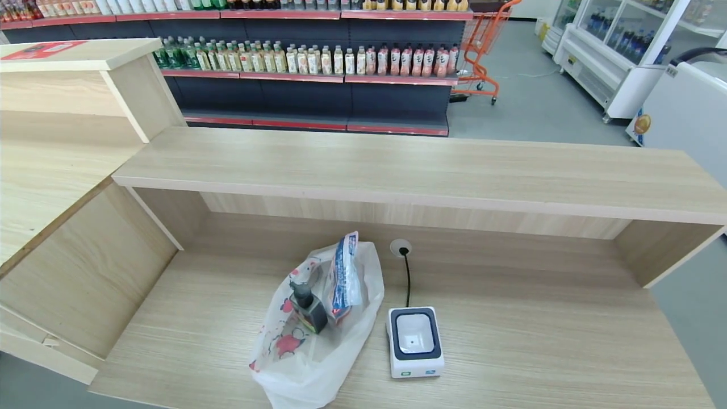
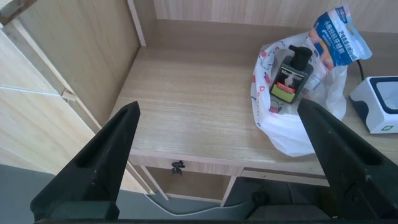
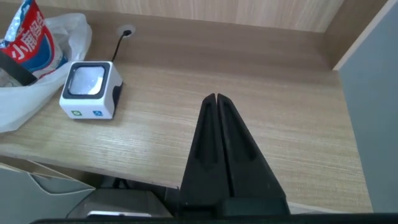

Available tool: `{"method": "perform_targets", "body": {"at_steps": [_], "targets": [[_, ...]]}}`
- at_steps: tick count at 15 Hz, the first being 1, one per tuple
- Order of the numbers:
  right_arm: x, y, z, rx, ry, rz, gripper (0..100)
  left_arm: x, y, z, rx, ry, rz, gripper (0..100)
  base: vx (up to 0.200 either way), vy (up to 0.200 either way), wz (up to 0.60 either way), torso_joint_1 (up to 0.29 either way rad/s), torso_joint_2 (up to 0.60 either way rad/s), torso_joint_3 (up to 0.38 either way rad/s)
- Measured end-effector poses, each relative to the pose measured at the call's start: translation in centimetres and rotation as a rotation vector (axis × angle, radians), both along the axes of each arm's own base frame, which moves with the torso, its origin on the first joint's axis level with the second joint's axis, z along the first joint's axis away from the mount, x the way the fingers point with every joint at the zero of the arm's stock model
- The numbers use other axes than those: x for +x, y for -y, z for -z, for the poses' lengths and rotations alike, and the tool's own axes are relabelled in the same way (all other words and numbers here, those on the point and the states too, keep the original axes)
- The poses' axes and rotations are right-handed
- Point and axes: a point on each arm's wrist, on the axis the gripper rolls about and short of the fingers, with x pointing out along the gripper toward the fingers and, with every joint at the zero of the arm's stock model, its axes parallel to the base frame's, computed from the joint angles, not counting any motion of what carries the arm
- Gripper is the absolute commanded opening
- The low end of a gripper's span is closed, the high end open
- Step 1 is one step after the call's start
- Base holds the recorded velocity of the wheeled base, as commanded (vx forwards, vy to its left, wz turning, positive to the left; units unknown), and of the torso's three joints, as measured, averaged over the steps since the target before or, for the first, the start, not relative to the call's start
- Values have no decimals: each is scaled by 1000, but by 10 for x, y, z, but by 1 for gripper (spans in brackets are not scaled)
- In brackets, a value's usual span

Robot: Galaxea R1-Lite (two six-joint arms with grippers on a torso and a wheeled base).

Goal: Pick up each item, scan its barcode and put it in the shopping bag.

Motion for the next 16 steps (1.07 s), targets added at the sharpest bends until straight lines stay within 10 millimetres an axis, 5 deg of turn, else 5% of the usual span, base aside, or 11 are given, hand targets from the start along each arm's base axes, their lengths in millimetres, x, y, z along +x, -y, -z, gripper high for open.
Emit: {"method": "perform_targets", "body": {"at_steps": [3, 7, 16], "targets": [[0, 0, 0, 0, 0, 0, 0, 0, 0, 0, -1, 0, 1, 100, 0, 0, 0, 0, 0, 0], [0, 0, 0, 1, 0, 0, 0, 0, 0, 0, -12, 0, 0, 100, 0, 200, 0, 2, 0, 1], [0, 0, 0, 1, -1, 0, 0, 0, 0, 0, -8, 0, 0, 100, 0, 0, 0, 0, 0, 0]]}}
